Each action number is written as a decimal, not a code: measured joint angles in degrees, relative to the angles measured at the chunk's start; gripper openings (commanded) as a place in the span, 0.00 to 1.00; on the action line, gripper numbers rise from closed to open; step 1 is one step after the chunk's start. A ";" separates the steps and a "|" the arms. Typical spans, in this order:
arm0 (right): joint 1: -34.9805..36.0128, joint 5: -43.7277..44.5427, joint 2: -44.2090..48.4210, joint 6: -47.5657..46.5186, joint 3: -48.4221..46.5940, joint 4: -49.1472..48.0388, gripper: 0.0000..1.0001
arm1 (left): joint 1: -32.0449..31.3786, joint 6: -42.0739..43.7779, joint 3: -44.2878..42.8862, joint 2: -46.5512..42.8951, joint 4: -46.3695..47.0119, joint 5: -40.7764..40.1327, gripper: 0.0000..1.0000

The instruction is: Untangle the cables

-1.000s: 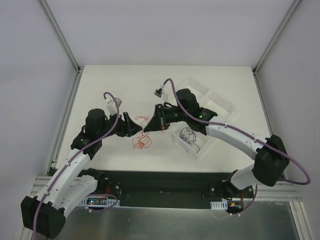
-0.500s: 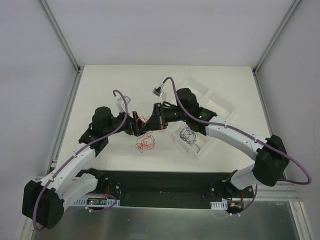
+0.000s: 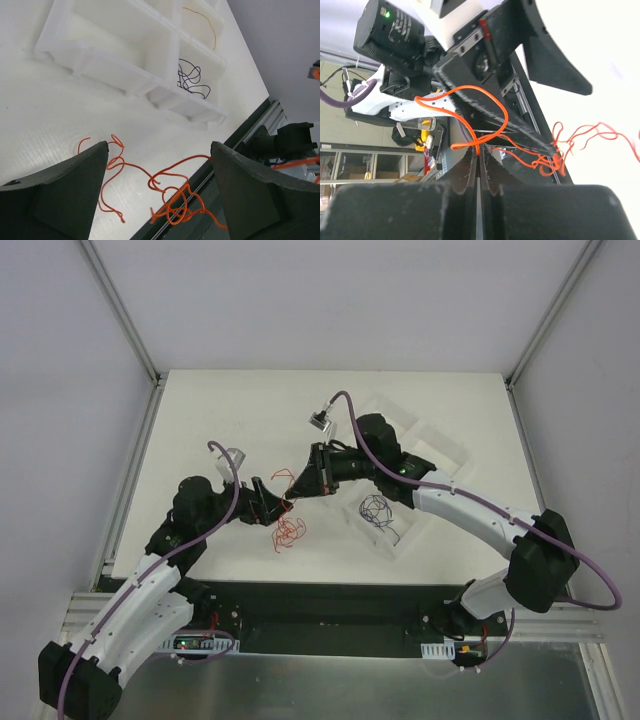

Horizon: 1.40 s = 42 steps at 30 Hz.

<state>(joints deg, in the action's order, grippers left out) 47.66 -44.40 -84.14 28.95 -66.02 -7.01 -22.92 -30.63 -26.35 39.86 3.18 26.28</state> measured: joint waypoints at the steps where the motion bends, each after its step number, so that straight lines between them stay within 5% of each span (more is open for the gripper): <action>1: -0.42 0.00 0.00 0.00 0.00 0.02 0.00 | 0.00 0.00 0.28 -1.09 -0.22 -0.11 0.82; 24: -2.95 -0.96 -0.02 0.44 0.00 0.04 0.00 | 0.00 4.13 2.12 -10.73 -0.92 -9.35 0.84; 42: -2.82 -1.53 -0.04 1.01 0.00 -0.04 0.00 | -0.22 6.88 1.99 -3.74 13.33 5.29 0.80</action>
<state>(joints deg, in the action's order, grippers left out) 44.84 -45.93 -84.18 29.95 -66.02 -7.05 -23.14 -23.75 -24.36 36.12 16.51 31.57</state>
